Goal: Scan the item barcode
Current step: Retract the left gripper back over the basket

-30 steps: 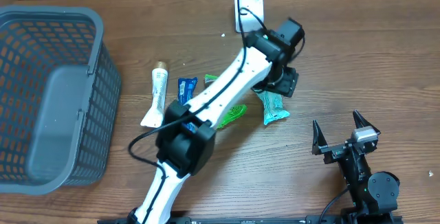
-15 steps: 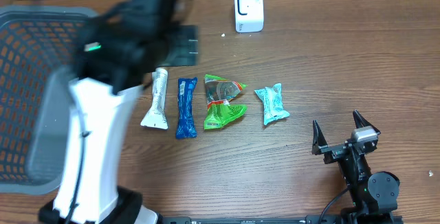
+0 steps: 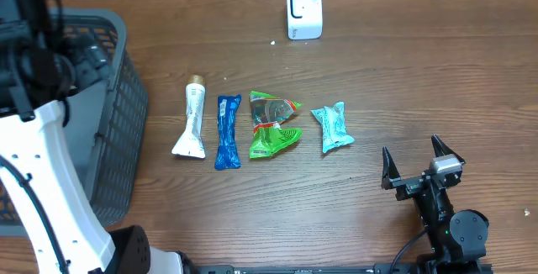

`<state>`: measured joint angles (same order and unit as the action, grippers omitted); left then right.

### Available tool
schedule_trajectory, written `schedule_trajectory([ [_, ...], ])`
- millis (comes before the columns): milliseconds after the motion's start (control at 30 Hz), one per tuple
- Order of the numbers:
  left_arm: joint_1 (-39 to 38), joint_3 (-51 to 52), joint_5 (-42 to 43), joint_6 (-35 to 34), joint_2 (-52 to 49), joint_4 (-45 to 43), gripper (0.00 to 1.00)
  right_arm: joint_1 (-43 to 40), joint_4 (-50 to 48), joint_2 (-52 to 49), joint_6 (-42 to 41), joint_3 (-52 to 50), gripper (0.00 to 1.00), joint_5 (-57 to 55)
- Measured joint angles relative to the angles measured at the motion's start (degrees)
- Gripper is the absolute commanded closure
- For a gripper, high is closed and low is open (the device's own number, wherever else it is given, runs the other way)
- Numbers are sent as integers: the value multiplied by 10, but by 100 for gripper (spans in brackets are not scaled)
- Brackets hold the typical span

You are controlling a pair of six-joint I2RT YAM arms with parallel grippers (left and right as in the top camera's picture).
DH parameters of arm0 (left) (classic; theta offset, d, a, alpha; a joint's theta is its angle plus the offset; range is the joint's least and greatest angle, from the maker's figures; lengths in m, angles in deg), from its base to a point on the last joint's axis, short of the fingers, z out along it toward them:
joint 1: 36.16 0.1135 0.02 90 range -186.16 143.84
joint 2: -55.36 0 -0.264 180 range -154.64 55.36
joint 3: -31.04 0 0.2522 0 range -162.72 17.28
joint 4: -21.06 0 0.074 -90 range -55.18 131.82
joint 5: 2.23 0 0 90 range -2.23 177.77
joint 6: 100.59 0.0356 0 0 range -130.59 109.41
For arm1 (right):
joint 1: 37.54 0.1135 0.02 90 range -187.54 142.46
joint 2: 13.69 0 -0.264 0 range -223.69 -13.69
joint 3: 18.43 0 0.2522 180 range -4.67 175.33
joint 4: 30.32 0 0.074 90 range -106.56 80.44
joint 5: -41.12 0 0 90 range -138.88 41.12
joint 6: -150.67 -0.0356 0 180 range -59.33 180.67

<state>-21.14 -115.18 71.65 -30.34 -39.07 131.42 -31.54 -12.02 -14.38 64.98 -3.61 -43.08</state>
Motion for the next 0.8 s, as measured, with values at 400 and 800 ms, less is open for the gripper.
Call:
schedule_trajectory([
  [400,58,0,0,0,-2,1,0,0,0,0,0,0,0,0],
  [800,58,0,0,0,-2,1,0,0,0,0,0,0,0,0],
])
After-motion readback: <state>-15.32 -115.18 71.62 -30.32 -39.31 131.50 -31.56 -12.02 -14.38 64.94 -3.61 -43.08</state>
